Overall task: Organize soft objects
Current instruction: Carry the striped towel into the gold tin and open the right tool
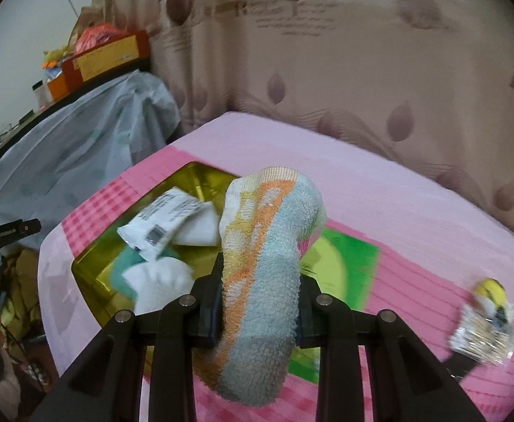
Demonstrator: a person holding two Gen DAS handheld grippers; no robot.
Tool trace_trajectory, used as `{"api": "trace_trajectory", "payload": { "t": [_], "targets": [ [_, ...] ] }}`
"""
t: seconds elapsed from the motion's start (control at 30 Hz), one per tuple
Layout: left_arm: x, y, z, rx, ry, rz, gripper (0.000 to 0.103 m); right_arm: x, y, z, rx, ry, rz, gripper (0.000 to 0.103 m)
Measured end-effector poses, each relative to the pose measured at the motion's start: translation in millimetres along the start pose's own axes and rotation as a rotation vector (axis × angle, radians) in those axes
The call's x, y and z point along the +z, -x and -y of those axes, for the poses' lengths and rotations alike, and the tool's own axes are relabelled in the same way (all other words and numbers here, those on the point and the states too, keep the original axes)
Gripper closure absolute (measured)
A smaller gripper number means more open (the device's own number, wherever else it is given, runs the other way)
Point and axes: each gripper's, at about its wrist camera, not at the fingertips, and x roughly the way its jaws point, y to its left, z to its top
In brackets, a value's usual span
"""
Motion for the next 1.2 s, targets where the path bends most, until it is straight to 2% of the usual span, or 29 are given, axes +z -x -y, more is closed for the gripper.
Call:
{"api": "trace_trajectory", "payload": {
  "t": [0.23, 0.67, 0.87, 1.03, 1.1, 1.2],
  "targets": [
    [1.1, -1.9, -3.6, -0.005, 0.015, -0.013, 0.047, 7.5, -43.4, -23.5, 0.012, 0.017, -0.058, 0.077],
    [2.3, -2.9, -4.8, -0.010, 0.010, -0.011, 0.046, 10.6, -85.1, -39.3, -0.011, 0.024, -0.113, 0.076],
    [3.5, -4.1, -4.8, -0.010, 0.010, -0.016, 0.047, 9.7, -87.2, -39.2, -0.007, 0.016, -0.121, 0.067],
    [3.7, -4.3, -4.2, -0.010, 0.006, -0.016, 0.046, 10.6, -80.7, -39.2, -0.007, 0.007, -0.105, 0.053],
    [3.6, -4.3, -3.8, -0.010, 0.007, -0.015, 0.046, 11.6, -76.0, -39.3, -0.006, 0.010, -0.095, 0.044],
    [3.6, -3.5, -5.0, -0.014, 0.009, -0.010, 0.047, 14.7, -65.5, -40.1, -0.006, 0.014, -0.072, 0.042]
  ]
}}
